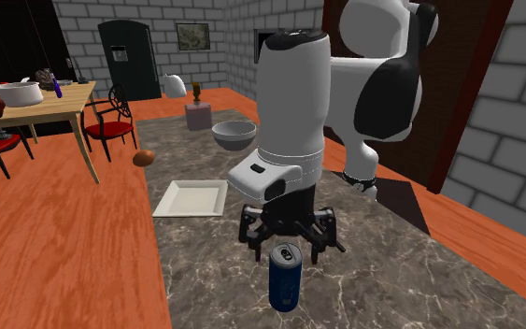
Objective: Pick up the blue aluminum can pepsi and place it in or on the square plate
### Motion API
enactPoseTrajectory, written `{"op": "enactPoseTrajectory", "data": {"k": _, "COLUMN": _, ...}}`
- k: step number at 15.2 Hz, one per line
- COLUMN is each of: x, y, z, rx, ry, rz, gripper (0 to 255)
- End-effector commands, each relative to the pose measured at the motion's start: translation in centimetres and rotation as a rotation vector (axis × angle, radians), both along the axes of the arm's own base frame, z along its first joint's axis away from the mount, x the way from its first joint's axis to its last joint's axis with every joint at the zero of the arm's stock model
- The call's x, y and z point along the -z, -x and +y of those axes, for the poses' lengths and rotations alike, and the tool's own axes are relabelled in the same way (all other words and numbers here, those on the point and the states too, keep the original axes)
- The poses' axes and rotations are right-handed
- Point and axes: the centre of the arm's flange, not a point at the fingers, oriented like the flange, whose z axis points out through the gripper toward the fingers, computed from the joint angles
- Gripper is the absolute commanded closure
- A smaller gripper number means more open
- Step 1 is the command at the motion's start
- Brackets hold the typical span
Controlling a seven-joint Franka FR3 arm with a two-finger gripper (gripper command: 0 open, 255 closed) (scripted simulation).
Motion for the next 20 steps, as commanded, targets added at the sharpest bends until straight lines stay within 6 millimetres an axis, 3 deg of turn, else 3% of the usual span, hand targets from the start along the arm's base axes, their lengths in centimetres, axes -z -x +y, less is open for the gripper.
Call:
{"op": "enactPoseTrajectory", "data": {"k": 1, "x": 0.1, "y": 0.0, "z": 0.0, "rx": 0.000, "ry": 0.000, "rz": 0.000, "gripper": 0}}
{"op": "enactPoseTrajectory", "data": {"k": 5, "x": 0.1, "y": 0.0, "z": 0.0, "rx": 0.000, "ry": 0.000, "rz": 0.000, "gripper": 0}}
{"op": "enactPoseTrajectory", "data": {"k": 6, "x": 0.1, "y": 0.0, "z": 0.0, "rx": 0.000, "ry": 0.000, "rz": 0.000, "gripper": 255}}
{"op": "enactPoseTrajectory", "data": {"k": 15, "x": 0.1, "y": 0.0, "z": 0.0, "rx": 0.000, "ry": 0.000, "rz": 0.000, "gripper": 255}}
{"op": "enactPoseTrajectory", "data": {"k": 20, "x": -2.6, "y": 0.0, "z": 0.0, "rx": 0.000, "ry": 0.000, "rz": 0.000, "gripper": 255}}
